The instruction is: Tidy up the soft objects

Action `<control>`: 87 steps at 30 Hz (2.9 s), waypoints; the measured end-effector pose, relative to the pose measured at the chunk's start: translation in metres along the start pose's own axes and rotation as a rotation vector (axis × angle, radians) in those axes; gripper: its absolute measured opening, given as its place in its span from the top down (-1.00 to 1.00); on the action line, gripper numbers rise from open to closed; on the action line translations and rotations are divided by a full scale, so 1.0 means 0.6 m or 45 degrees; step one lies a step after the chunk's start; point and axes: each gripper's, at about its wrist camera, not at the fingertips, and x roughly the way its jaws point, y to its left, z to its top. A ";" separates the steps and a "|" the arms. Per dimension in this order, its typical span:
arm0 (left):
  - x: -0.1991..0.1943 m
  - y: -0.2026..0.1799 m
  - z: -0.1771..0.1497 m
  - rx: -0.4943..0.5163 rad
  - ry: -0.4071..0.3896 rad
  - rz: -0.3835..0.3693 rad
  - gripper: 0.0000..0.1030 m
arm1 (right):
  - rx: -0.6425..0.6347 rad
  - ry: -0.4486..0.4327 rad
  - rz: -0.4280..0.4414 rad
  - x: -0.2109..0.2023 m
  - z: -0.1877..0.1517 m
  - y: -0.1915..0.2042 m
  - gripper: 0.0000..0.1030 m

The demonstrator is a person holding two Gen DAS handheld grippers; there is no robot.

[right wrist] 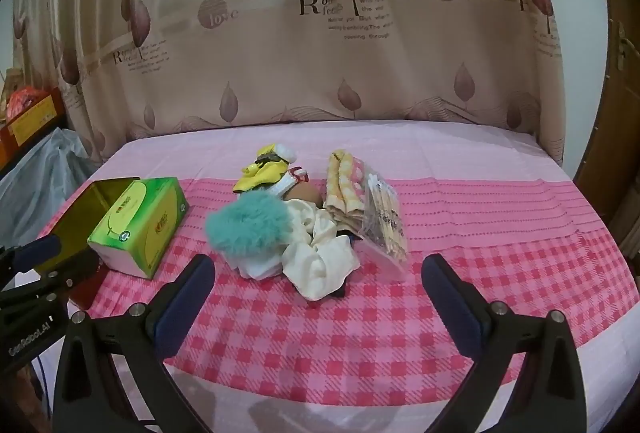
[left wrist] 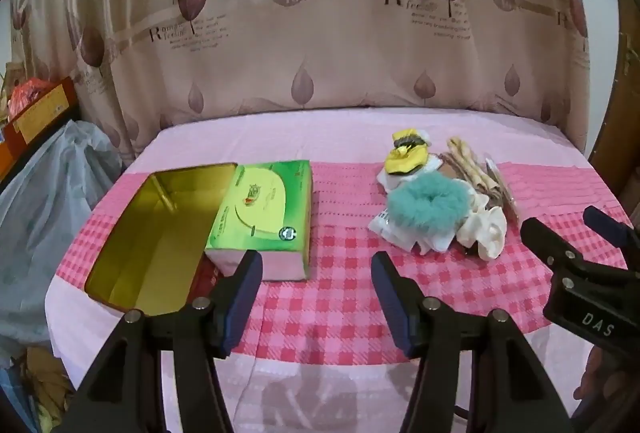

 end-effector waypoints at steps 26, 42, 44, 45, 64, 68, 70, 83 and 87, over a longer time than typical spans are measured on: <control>0.008 -0.003 -0.010 0.004 0.036 -0.015 -0.13 | 0.027 0.008 0.012 0.004 -0.003 -0.006 -0.98; 0.019 -0.001 -0.007 -0.018 0.071 -0.024 -0.13 | 0.048 0.018 0.008 0.011 -0.004 -0.012 -0.98; 0.021 0.000 -0.008 -0.024 0.077 -0.032 -0.13 | 0.053 0.021 0.008 0.012 -0.004 -0.013 -0.98; 0.023 0.000 -0.008 -0.024 0.080 -0.033 -0.13 | 0.057 0.023 0.011 0.013 -0.004 -0.014 -0.98; 0.030 0.008 -0.009 -0.050 0.109 -0.029 -0.13 | 0.036 0.012 -0.003 0.010 -0.004 -0.012 -0.98; 0.037 0.010 -0.011 -0.059 0.127 -0.036 -0.13 | 0.037 0.003 -0.007 0.008 -0.003 -0.012 -0.98; 0.035 0.012 -0.013 -0.064 0.118 -0.034 -0.13 | 0.031 0.004 -0.008 0.009 -0.004 -0.010 -0.98; 0.038 0.013 -0.024 -0.065 0.122 -0.030 -0.13 | 0.026 0.007 -0.005 0.011 -0.004 -0.011 -0.98; 0.043 0.013 -0.024 -0.054 0.137 -0.027 -0.13 | 0.023 0.009 -0.013 0.011 -0.005 -0.011 -0.97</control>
